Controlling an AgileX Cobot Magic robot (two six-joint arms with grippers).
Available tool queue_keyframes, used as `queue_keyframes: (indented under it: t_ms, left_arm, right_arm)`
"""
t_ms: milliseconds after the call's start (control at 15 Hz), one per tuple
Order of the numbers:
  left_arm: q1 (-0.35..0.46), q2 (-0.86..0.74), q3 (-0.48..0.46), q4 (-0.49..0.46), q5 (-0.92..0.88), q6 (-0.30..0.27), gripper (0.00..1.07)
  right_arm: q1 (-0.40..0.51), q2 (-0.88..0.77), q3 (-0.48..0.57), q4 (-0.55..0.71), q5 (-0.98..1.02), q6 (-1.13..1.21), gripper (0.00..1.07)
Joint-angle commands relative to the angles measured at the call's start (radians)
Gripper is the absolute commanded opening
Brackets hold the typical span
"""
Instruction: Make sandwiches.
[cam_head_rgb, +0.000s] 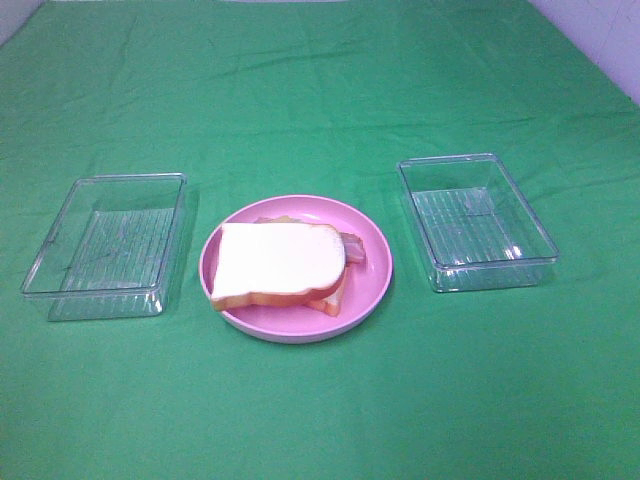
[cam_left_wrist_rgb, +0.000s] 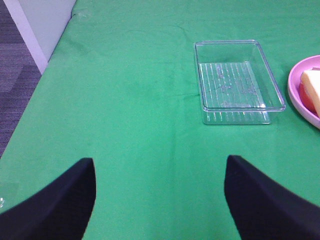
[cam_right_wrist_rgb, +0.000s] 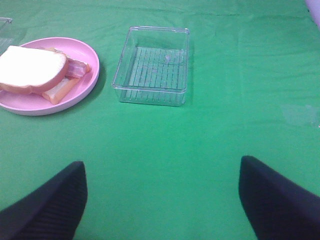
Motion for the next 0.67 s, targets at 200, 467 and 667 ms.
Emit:
queue_keyframes:
  t_ms: [200, 467, 667]
  left_arm:
    - [0.000, -0.021, 0.001, -0.001, -0.011, 0.003, 0.69]
    - [0.000, -0.021, 0.001, -0.048, -0.011, 0.024, 0.69]
    - [0.000, -0.021, 0.001, -0.133, -0.012, 0.122, 0.69]
  right_arm:
    - [0.001, -0.016, 0.002, 0.002, -0.009, -0.015, 0.78]
    - [0.001, -0.016, 0.002, 0.002, -0.009, -0.015, 0.78]
    - [0.001, -0.016, 0.002, 0.002, -0.009, -0.015, 0.78]
